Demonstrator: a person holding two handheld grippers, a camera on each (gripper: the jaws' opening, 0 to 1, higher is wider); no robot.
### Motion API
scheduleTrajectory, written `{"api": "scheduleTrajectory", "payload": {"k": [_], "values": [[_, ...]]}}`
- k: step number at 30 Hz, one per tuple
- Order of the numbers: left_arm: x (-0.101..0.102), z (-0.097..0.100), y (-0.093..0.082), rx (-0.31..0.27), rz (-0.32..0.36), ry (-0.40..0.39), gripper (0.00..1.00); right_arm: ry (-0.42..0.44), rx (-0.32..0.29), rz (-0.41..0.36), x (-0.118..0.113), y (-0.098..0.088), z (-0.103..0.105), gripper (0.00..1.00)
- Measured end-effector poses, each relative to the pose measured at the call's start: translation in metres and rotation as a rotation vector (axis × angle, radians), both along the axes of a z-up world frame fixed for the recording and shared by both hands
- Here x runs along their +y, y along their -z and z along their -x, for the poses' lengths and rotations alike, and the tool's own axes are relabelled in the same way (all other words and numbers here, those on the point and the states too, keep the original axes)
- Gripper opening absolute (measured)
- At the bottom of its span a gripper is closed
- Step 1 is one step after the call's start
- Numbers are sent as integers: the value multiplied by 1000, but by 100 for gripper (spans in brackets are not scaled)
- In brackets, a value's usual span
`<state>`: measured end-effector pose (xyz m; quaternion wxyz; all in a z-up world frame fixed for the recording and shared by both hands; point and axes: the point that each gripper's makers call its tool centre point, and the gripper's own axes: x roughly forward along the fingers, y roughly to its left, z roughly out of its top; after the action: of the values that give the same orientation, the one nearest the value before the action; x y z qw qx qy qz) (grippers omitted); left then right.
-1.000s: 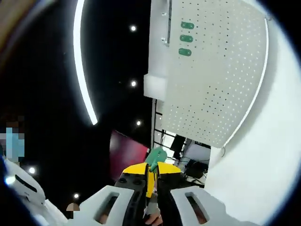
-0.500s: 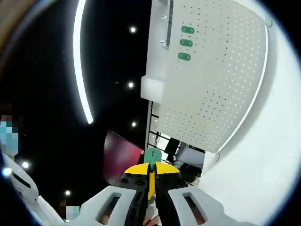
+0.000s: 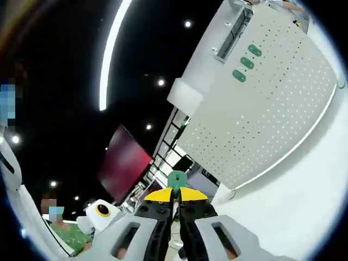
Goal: Insert the hook assembly into the mounting plate slot until the hook locks in place.
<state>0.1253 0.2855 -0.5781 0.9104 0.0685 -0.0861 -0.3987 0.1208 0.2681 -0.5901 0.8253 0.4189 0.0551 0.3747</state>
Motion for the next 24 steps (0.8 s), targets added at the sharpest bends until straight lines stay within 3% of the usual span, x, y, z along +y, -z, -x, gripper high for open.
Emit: {"api": "scheduleTrajectory", "payload": {"k": [2, 5, 9, 15, 19, 20, 24], "values": [[0, -1, 0, 3, 3, 5, 2, 7, 0, -12, 0, -2, 1, 2], [-1, -2, 1, -3, -15, 13, 2, 24, -23, 32, 0, 0, -1, 2], [-3, 1, 1, -35, -43, 27, 2, -26, 38, -16, 5, 3, 2, 2], [-2, 0, 3, -17, -36, 28, 2, -18, 35, 15, 5, 5, 1, 1], [-1, -2, 7, 15, -25, 21, 2, -15, 35, 58, 6, 8, 0, 1], [1, -2, 10, 56, -15, 10, 3, -10, 29, 76, 6, 8, 0, 1], [4, -2, 11, 62, -17, -7, 5, 9, 18, 104, 2, 6, -4, 1]]}}
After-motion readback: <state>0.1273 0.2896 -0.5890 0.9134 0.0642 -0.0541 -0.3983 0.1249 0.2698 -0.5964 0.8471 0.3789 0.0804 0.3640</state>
